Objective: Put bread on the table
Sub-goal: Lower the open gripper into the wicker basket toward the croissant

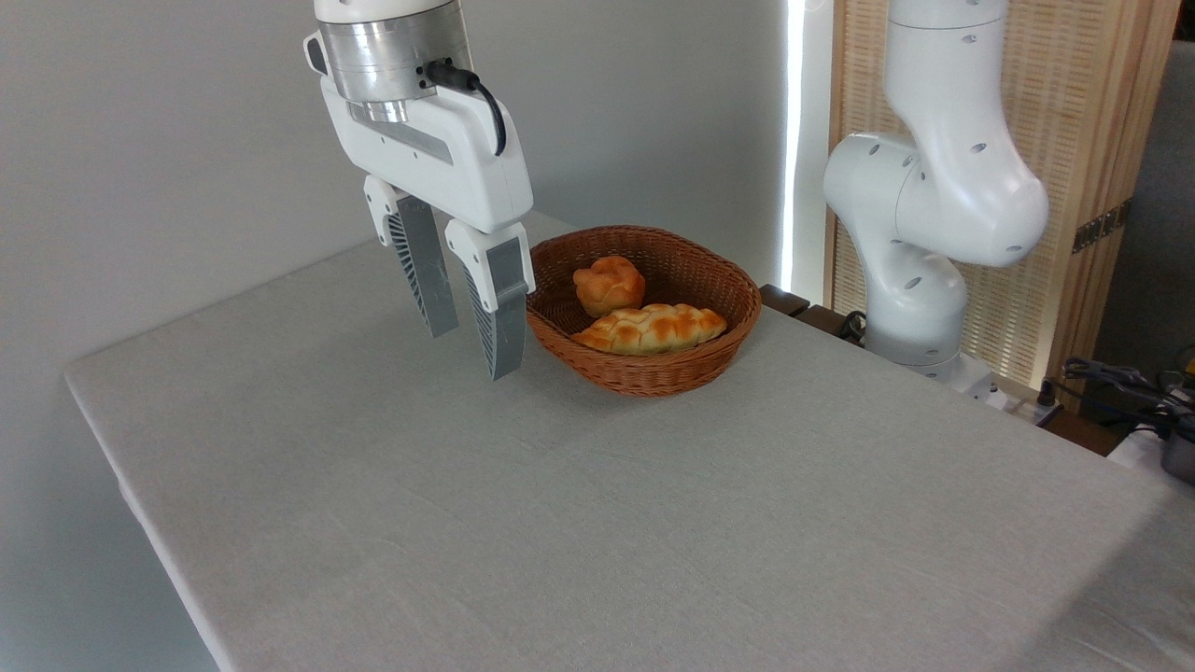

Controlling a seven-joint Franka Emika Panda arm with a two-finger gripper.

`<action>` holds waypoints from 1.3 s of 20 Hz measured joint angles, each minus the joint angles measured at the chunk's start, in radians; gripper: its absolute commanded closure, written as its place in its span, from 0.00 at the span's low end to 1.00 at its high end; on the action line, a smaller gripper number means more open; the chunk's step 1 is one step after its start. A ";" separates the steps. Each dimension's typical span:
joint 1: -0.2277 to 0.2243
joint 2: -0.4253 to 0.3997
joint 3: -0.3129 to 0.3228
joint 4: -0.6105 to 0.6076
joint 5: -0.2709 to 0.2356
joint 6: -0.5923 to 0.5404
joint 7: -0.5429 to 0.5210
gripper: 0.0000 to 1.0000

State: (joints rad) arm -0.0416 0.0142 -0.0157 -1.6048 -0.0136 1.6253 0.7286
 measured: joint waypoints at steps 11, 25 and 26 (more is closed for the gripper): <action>0.000 0.001 0.000 -0.006 0.000 -0.001 0.000 0.00; -0.187 -0.442 -0.007 -0.528 -0.035 -0.027 0.008 0.00; -0.210 -0.479 -0.007 -0.576 -0.035 -0.027 0.022 0.00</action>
State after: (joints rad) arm -0.2512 -0.4650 -0.0232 -2.1804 -0.0484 1.5982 0.7504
